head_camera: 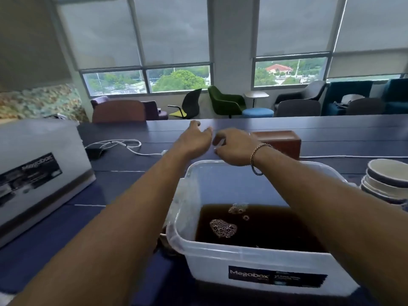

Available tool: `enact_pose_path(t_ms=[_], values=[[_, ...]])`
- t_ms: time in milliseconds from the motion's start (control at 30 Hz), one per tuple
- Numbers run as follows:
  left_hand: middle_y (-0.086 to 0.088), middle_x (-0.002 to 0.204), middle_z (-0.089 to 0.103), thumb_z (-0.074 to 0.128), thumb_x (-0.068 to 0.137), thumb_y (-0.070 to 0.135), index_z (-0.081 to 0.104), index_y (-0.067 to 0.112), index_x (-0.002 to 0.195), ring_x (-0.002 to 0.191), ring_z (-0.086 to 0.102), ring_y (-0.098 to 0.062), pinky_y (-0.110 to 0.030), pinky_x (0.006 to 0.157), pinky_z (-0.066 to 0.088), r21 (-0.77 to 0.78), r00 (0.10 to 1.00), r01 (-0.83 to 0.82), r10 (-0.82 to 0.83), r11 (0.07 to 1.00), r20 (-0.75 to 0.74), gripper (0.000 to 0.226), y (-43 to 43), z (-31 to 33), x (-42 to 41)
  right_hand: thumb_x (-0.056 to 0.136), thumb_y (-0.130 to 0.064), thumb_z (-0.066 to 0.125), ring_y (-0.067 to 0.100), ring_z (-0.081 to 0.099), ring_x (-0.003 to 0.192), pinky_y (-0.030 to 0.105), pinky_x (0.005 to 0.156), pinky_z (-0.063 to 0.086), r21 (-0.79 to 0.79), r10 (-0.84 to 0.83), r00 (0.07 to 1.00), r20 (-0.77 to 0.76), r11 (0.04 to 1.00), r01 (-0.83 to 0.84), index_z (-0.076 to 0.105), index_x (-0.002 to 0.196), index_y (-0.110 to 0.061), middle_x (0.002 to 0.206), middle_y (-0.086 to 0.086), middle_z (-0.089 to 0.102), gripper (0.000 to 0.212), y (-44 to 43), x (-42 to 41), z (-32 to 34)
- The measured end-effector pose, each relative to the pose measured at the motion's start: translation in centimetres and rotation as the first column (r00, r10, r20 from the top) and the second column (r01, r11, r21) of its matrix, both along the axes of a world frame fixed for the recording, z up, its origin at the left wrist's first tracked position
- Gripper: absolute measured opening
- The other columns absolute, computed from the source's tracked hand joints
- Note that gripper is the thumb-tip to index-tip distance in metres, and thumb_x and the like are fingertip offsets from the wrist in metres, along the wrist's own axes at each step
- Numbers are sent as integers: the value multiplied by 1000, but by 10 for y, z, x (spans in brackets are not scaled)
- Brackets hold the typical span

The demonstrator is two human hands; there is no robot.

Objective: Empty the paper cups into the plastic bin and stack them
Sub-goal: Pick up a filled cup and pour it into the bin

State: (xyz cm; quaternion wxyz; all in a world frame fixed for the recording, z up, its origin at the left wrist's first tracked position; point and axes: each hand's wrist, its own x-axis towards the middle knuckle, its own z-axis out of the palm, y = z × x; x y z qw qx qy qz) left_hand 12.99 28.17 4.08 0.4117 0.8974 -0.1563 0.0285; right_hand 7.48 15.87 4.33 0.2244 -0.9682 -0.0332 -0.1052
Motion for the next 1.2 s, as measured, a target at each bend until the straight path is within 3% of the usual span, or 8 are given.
enact_pose_path(t_ms=[200,400,533,600,767,1067,1133,1200], values=[[-6,94,70,55,95,24,72,7,101,87,61,-22,-26,73,43,210,998,-69,66,975,21,25,60,-33,35,91,-14,56,23,61,97,32,83,51,47,84,988,-132,996,-79,73,106,-10,108,7,69,23,33,52,-17],[7,111,72,59,91,30,76,31,99,105,64,-19,-31,87,49,487,993,-113,83,866,82,19,73,-81,72,90,-18,60,22,55,94,30,84,47,-66,80,923,-377,991,-113,67,115,-4,119,14,64,29,42,101,-31],[8,127,63,53,96,41,65,38,121,127,48,-22,-57,114,14,820,991,-75,-47,568,123,28,66,-103,95,83,-18,69,23,52,92,36,90,48,-47,89,854,-512,990,-131,65,118,-5,122,17,63,38,44,128,-36],[7,121,65,51,97,39,66,37,118,126,49,-23,-70,107,-15,868,995,-20,-72,496,64,27,64,-113,103,82,-18,69,24,54,93,38,92,49,-60,81,844,-530,989,-133,66,119,-6,122,16,64,39,45,137,-40],[3,108,68,50,97,34,70,27,105,114,58,-21,-71,108,-11,845,999,51,-42,533,-34,23,59,-119,119,89,-18,62,31,58,116,34,92,46,-137,97,832,-547,969,-203,63,124,-7,125,14,62,37,42,146,-47],[-3,109,69,52,97,31,69,20,104,109,60,-24,-55,115,19,750,996,-82,38,656,76,22,46,-83,130,89,-11,56,23,62,88,33,82,53,-67,90,874,-478,988,-138,67,113,-2,112,16,68,28,17,142,-35],[-6,110,69,56,94,31,69,18,106,95,60,-24,-44,94,42,719,989,-139,53,681,141,22,41,-67,130,88,-11,51,27,67,89,38,82,57,-88,83,880,-467,986,-140,66,113,-4,106,14,69,29,11,134,-31],[-6,102,69,60,92,33,69,16,105,81,56,-23,-33,68,43,685,982,-170,61,708,180,22,33,-46,126,86,-10,56,23,65,75,31,66,58,-68,77,883,-463,990,-122,64,114,-7,94,9,67,30,2,122,-23]])
